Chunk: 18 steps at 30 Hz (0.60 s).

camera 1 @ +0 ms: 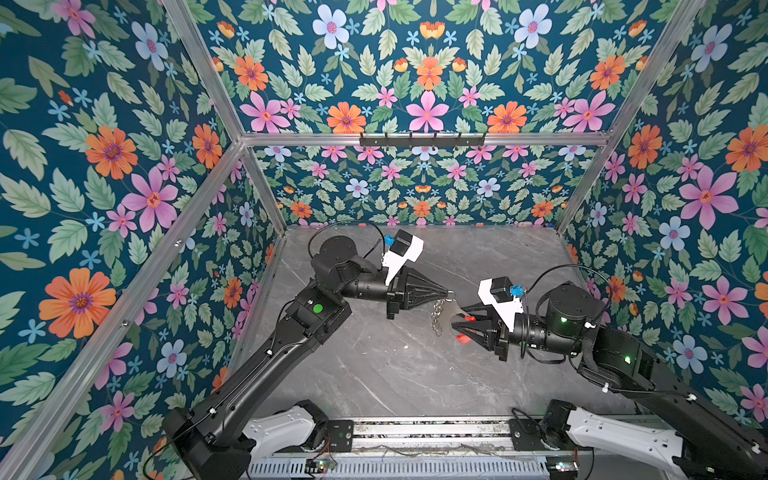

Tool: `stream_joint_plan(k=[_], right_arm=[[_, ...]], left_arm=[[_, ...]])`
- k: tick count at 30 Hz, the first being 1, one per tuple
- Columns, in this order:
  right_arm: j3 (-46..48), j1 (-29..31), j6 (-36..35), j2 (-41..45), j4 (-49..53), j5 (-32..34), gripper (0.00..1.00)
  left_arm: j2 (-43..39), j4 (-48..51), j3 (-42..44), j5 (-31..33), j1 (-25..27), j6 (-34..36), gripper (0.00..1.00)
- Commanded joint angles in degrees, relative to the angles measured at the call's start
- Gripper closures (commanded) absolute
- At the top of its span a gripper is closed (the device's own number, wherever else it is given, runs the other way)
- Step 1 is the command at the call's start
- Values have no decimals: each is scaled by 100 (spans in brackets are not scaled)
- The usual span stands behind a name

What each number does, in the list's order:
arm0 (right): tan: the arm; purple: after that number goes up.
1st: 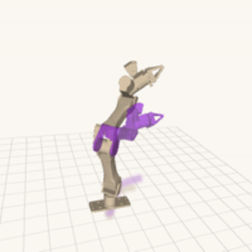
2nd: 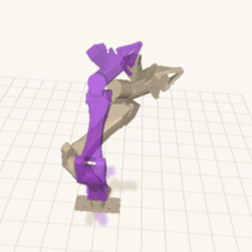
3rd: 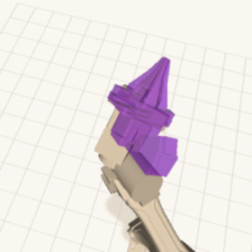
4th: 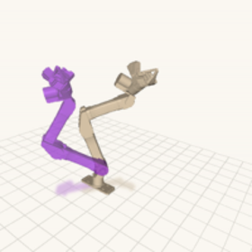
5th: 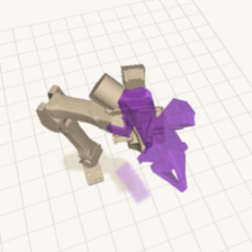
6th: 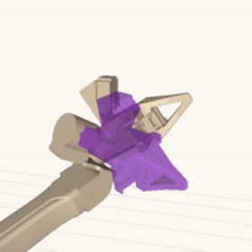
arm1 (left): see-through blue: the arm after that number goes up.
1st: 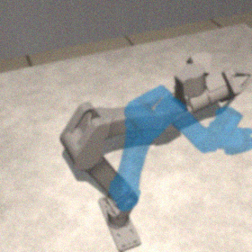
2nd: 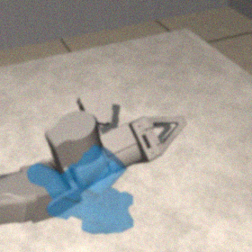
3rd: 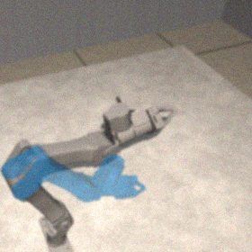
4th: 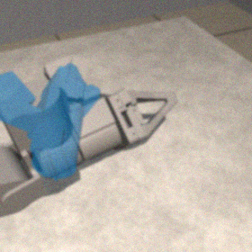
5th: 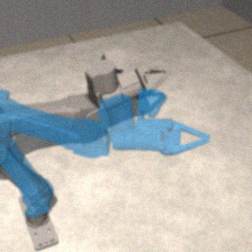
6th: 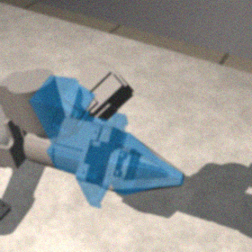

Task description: Remove the keys from the keyring

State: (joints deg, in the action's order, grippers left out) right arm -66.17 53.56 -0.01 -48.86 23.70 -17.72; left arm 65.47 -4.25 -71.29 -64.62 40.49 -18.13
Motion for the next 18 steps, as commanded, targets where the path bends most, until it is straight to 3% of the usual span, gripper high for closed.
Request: stream_joint_plan(k=[1,11,15,18], right_arm=[[-49,-3,-86,32,-7,68,68],[72,3,-105,635,-311,650,64],[-63,1,-200,485,-108,1079,71],[-128,3,-205,268,-72,1050,71]], left_arm=[[1,-155,-54,-174,-6,-16,100],[-12,-58,-77,-301,-6,67,100],[-43,-88,-61,-368,-6,70,100],[-52,-286,-8,-479,-6,-78,100]])
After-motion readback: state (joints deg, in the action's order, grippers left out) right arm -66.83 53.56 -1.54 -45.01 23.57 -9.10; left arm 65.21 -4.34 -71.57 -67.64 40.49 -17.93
